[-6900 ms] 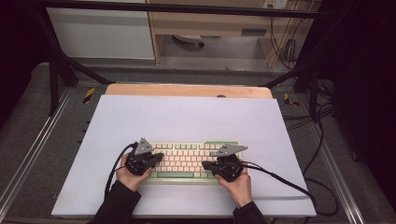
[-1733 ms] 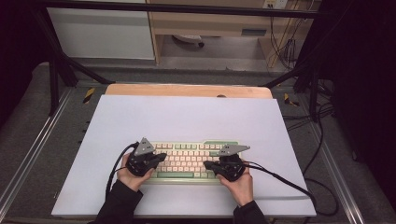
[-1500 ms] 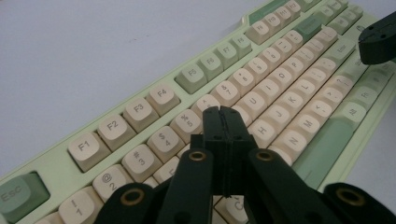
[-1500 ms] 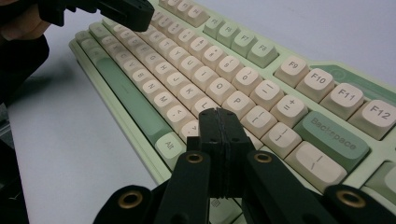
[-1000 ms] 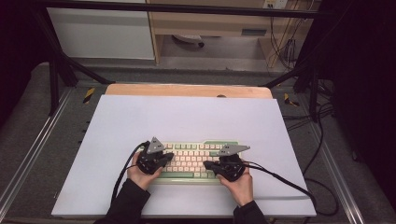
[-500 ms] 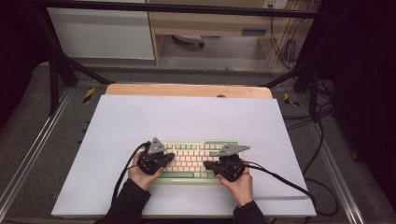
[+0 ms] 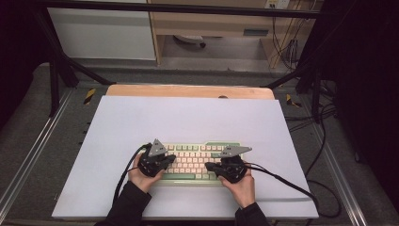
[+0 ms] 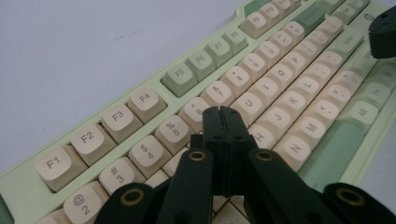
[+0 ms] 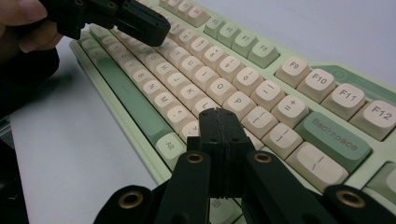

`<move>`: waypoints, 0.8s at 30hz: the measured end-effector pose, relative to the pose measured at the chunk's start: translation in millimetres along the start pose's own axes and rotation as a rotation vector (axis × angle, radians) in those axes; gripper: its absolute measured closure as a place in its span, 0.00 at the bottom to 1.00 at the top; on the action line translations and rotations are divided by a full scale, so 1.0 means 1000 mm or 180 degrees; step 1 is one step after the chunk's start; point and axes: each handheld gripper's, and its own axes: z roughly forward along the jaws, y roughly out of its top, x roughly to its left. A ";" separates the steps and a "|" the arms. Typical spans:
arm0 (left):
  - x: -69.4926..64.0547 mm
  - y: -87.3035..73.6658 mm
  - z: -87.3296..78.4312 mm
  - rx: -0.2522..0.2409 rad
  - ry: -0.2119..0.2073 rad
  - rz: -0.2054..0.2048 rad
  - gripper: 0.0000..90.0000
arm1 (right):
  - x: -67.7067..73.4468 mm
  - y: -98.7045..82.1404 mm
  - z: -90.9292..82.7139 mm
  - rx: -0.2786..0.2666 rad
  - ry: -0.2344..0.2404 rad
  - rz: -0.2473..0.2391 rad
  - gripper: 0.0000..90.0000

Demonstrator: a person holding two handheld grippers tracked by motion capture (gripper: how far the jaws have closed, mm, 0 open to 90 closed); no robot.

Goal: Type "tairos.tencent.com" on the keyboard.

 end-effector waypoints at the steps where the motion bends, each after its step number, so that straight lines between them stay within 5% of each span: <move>1: 0.000 0.000 -0.002 -0.0001 -0.0002 0.0008 1.00 | 0.000 0.000 -0.001 -0.0005 -0.0005 -0.0017 1.00; 24: 0.016 -0.019 -0.043 -0.0072 0.0040 -0.0099 1.00 | 0.000 0.002 -0.002 -0.0015 0.0014 0.0005 1.00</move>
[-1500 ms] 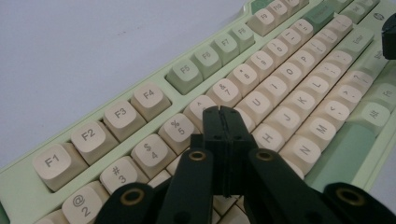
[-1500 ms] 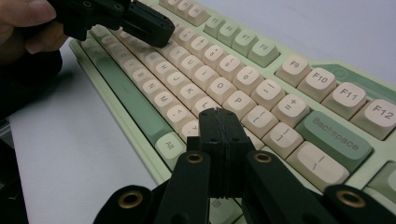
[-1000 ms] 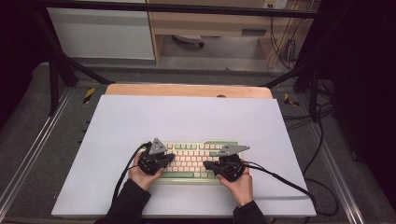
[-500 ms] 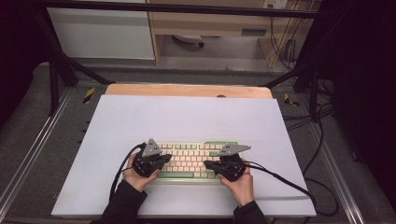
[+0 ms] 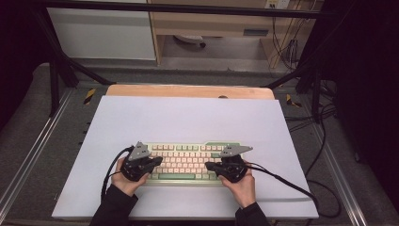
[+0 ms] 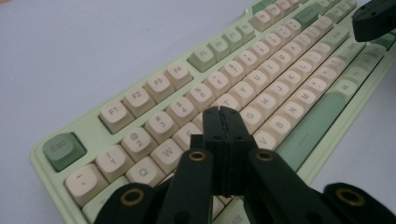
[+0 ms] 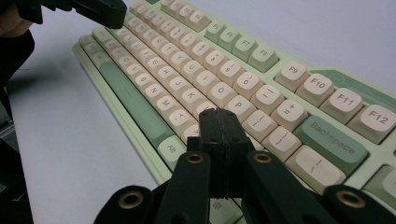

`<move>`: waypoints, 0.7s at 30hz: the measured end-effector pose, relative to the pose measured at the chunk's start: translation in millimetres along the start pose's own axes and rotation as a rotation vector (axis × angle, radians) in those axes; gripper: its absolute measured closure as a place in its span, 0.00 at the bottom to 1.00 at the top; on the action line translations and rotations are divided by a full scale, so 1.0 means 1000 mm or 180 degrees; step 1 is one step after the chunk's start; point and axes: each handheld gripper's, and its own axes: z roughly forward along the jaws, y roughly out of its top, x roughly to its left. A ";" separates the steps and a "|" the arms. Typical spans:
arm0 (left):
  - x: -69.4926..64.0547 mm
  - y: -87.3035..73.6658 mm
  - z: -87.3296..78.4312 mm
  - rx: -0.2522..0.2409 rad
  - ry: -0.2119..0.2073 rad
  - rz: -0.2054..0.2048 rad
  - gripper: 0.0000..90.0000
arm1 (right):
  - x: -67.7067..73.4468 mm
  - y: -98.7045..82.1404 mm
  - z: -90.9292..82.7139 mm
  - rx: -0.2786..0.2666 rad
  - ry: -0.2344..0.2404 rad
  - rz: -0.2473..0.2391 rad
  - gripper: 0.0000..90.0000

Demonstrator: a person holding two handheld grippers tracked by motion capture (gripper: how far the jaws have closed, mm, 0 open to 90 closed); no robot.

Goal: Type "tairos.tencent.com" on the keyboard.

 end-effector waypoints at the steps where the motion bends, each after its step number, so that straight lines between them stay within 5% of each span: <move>1: 0.001 -0.001 -0.002 -0.0006 0.0001 -0.0014 1.00 | 0.000 0.000 0.000 0.0005 0.0003 0.0002 1.00; 21: 0.013 -0.024 -0.014 -0.0033 0.0002 -0.0155 1.00 | 0.007 0.001 0.018 0.0072 0.0085 -0.0020 1.00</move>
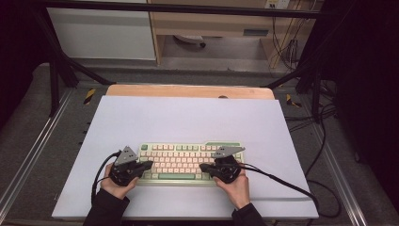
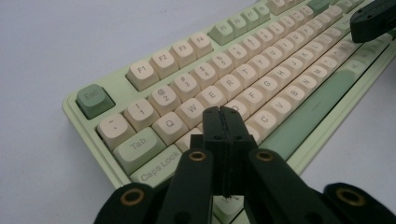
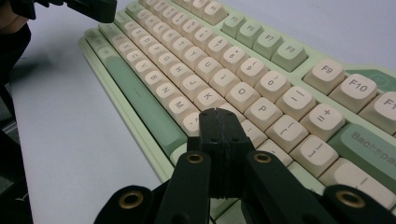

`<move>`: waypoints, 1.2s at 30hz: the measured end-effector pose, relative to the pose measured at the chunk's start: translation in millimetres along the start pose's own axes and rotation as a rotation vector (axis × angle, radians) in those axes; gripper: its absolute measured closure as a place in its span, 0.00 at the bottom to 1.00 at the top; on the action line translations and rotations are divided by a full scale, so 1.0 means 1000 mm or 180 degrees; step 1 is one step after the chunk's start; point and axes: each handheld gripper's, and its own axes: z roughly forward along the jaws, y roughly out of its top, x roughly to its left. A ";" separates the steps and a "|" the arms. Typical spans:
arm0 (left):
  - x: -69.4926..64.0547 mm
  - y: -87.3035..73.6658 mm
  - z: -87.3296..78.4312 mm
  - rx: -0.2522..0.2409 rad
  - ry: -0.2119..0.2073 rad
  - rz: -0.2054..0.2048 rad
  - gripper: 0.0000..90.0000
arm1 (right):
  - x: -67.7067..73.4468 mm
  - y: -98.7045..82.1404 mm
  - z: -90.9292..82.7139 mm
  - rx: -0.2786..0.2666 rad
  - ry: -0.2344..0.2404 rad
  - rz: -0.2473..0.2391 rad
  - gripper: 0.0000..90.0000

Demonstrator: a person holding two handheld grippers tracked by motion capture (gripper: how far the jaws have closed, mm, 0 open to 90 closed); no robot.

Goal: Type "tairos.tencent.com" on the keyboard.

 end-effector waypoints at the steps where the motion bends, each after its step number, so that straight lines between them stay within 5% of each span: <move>1: 0.000 0.000 0.000 -0.0004 0.0000 -0.0003 1.00 | 0.000 0.000 0.001 -0.0001 -0.0001 -0.0019 1.00; 36: 0.001 -0.003 0.001 0.0004 -0.0004 0.0002 1.00 | 0.001 -0.005 0.012 0.0092 0.0031 -0.0012 1.00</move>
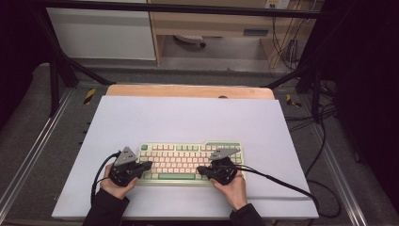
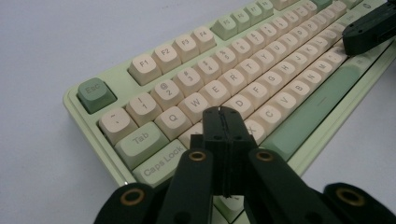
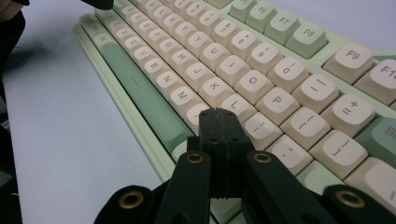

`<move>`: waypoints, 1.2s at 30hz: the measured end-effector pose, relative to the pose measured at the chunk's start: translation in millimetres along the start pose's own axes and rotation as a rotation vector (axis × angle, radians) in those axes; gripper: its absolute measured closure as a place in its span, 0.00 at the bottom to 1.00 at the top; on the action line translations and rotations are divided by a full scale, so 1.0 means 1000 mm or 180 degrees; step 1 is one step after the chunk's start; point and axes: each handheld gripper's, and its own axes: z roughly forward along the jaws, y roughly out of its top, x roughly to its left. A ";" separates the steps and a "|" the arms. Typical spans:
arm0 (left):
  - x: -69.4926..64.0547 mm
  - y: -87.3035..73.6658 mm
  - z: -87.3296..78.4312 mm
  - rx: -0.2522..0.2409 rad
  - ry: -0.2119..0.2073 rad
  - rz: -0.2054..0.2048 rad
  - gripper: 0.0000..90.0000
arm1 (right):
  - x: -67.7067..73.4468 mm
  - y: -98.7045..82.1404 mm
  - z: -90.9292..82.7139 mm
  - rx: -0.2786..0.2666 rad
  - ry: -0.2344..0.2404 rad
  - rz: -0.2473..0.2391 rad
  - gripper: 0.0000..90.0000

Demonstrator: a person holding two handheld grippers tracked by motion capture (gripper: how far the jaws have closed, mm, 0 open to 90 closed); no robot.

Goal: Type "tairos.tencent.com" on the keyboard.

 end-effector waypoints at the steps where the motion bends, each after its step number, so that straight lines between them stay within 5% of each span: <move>1: 0.000 0.000 0.000 0.0000 -0.0001 -0.0002 1.00 | 0.000 0.000 0.000 -0.0001 0.0000 0.0002 1.00; 16: -0.003 0.002 0.000 -0.0017 -0.0022 0.0030 1.00 | -0.001 0.007 -0.018 -0.0105 -0.0090 -0.0050 1.00; 36: -0.021 0.012 0.014 0.0010 -0.0113 0.0138 1.00 | -0.002 0.008 -0.019 -0.0102 -0.0106 -0.0061 1.00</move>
